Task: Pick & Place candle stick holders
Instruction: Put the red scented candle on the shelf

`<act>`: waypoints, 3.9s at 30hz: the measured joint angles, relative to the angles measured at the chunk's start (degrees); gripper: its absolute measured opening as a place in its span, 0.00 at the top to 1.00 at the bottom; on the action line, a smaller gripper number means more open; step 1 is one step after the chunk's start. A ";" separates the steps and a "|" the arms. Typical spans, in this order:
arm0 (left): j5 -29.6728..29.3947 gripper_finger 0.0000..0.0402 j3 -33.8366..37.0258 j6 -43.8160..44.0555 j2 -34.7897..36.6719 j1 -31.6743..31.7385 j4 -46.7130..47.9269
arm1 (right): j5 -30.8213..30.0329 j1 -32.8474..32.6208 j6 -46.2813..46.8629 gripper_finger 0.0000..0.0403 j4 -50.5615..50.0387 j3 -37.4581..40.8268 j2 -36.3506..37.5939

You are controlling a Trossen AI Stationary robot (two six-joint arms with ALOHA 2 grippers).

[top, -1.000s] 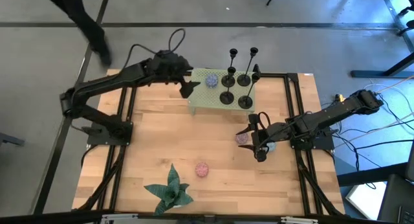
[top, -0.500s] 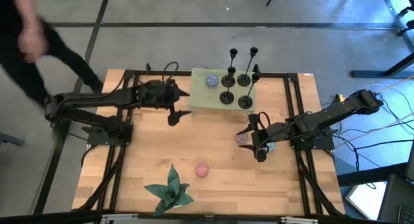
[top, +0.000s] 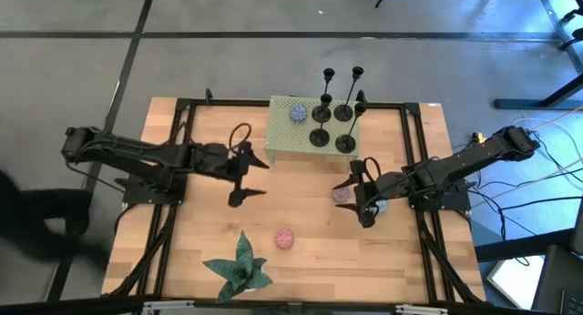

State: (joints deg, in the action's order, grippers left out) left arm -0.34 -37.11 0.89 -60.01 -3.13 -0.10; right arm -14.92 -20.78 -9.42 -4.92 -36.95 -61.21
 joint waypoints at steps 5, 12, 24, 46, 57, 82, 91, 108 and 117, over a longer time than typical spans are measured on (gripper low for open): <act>0.00 0.07 1.42 0.47 -0.02 -5.20 -3.09 | 0.17 -0.02 7.65 0.42 1.85 0.00 -0.02; -0.70 0.07 2.49 0.77 -0.02 -10.09 -4.87 | 0.13 -0.02 7.15 0.42 9.12 -0.01 -0.02; -4.33 0.07 3.13 9.44 -2.68 -13.31 -5.35 | -2.12 0.03 -3.03 0.42 24.07 -0.02 -0.02; -1.49 0.07 3.11 11.98 -25.50 -15.30 -26.76 | -4.98 0.05 -3.05 0.42 24.36 0.00 -0.02; -7.31 0.07 3.09 0.81 -28.98 -13.26 -29.70 | -4.98 0.05 -2.98 0.42 24.28 -0.02 -0.02; -6.09 0.07 3.11 -3.16 -6.24 -9.72 -3.88 | 2.89 0.03 20.63 0.33 41.65 -0.13 -26.44; -6.03 0.07 3.11 -3.08 -2.45 -11.67 -0.61 | 6.05 0.05 15.70 0.18 39.23 -10.76 -38.08; -6.01 0.07 3.11 1.35 -2.60 -14.61 1.94 | 14.67 0.35 17.98 0.15 29.47 -20.41 -51.16; -6.01 0.07 3.11 1.39 -2.60 -14.85 2.07 | 14.62 0.38 17.89 0.15 31.06 -20.41 -52.69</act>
State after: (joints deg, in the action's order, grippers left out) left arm -6.35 -34.00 2.28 -62.61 -17.98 1.98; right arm -0.29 -20.40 8.47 26.13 -57.36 -113.91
